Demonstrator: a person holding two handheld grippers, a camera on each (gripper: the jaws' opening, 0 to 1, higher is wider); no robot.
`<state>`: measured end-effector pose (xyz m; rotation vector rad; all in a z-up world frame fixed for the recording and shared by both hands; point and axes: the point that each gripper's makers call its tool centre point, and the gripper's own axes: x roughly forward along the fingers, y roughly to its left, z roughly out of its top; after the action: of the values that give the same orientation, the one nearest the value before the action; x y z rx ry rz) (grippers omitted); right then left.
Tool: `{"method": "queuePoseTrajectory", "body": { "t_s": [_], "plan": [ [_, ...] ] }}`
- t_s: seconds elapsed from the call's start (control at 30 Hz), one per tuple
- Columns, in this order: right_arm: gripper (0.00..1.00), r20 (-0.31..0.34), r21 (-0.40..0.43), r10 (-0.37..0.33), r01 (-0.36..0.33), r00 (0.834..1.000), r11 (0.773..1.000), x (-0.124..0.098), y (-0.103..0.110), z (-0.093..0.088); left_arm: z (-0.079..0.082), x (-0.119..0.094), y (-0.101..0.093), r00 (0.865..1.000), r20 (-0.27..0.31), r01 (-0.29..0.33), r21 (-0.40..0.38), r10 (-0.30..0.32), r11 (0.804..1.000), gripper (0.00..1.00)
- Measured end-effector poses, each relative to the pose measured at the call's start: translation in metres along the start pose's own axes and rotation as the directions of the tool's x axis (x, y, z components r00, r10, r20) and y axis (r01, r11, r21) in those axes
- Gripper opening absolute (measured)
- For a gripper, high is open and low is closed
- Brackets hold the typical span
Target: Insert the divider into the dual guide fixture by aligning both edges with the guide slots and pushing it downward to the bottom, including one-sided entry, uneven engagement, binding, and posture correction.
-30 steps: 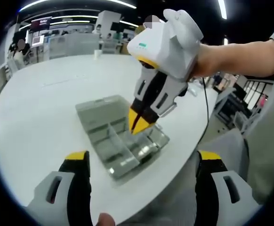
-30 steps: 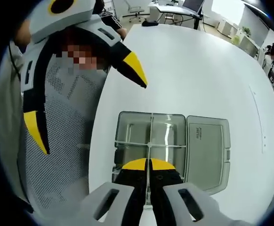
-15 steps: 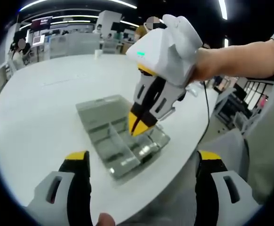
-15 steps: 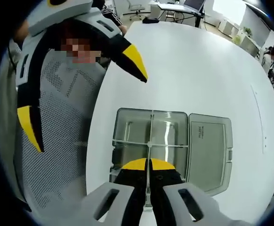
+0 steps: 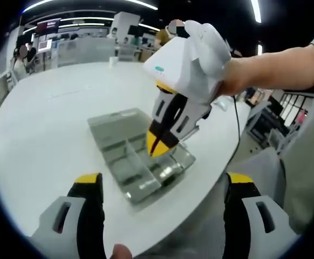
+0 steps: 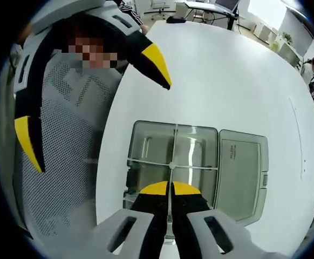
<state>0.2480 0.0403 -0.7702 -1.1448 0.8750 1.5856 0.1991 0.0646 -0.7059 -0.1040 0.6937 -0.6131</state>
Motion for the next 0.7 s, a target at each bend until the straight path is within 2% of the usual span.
{"method": "queuePoseTrajectory", "body": {
  "t_s": [0.7],
  "plan": [
    [0.0, -0.001, -0.002, -0.006, 0.006, 1.0, 1.0, 0.0045, 0.0004, -0.001, 0.0005, 0.0012, 0.0005, 1.0, -0.004, 0.001, 0.007, -0.001, 1.0, 0.91]
  ]
}}
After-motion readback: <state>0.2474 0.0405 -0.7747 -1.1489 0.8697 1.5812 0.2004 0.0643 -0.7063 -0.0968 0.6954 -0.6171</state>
